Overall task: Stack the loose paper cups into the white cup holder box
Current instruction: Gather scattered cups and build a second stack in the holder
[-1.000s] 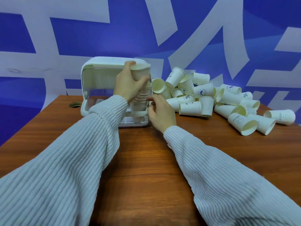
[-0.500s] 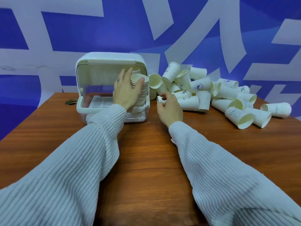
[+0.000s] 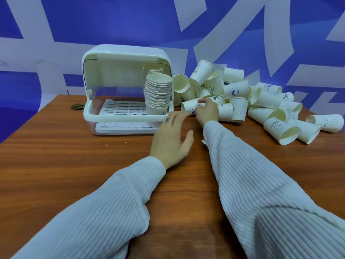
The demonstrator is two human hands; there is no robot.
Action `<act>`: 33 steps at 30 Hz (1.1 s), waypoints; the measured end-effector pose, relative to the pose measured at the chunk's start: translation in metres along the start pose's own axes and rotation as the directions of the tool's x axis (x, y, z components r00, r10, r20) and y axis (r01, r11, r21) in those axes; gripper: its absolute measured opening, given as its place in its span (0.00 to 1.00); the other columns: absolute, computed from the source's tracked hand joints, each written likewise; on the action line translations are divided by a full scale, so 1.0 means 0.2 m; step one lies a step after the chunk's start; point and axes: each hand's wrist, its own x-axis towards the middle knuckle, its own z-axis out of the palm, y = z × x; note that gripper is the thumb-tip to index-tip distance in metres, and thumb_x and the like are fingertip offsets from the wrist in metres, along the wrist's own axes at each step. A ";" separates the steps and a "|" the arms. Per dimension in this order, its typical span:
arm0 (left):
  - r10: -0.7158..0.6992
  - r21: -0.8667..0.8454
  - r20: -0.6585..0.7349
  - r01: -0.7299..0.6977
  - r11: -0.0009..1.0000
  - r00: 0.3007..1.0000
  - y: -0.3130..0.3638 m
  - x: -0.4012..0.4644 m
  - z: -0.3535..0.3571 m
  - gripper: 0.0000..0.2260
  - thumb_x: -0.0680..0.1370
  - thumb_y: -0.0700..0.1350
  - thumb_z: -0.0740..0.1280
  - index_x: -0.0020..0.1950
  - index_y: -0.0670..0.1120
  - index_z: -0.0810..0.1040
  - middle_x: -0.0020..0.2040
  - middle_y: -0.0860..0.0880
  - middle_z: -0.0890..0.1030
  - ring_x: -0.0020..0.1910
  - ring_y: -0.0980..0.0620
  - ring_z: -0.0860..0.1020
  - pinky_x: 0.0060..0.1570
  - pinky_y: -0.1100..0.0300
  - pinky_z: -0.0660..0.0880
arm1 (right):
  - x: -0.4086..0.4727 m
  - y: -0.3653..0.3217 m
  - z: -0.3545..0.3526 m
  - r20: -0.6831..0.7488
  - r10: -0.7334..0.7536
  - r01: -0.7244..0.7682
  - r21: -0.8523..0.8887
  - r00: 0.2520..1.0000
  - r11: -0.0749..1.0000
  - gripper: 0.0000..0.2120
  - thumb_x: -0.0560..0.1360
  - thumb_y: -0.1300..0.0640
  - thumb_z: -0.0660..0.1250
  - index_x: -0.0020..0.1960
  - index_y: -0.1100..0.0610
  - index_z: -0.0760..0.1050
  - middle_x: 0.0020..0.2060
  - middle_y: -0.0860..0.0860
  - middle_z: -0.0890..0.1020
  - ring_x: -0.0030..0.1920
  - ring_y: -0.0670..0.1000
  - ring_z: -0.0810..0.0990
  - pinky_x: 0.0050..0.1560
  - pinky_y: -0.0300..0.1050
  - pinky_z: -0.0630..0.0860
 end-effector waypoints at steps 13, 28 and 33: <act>0.021 0.100 0.095 -0.030 0.995 0.995 -0.01 -0.02 0.02 0.21 0.77 0.47 0.69 0.70 0.46 0.73 0.66 0.48 0.73 0.66 0.47 0.73 0.58 0.47 0.77 | -0.24 0.03 -0.15 -0.059 -0.121 0.124 0.061 0.991 0.990 0.11 0.75 0.56 0.67 0.57 0.49 0.74 0.57 0.48 0.79 0.50 0.47 0.77 0.56 0.49 0.75; -0.059 0.098 0.122 0.047 0.994 0.991 -0.04 -0.01 0.02 0.20 0.79 0.47 0.68 0.70 0.48 0.73 0.68 0.51 0.71 0.66 0.51 0.72 0.56 0.52 0.76 | -0.33 0.24 -0.37 -0.161 0.047 -0.058 -0.067 0.986 0.996 0.22 0.79 0.54 0.66 0.72 0.49 0.69 0.63 0.50 0.79 0.59 0.54 0.80 0.60 0.52 0.77; -0.053 0.108 0.140 0.038 0.993 0.989 -0.04 -0.02 0.01 0.20 0.79 0.48 0.68 0.71 0.48 0.73 0.69 0.51 0.71 0.66 0.51 0.72 0.57 0.50 0.77 | -0.39 0.21 -0.42 -0.192 0.146 -0.076 0.332 0.970 0.940 0.19 0.78 0.63 0.65 0.68 0.50 0.74 0.44 0.42 0.79 0.42 0.44 0.80 0.39 0.41 0.76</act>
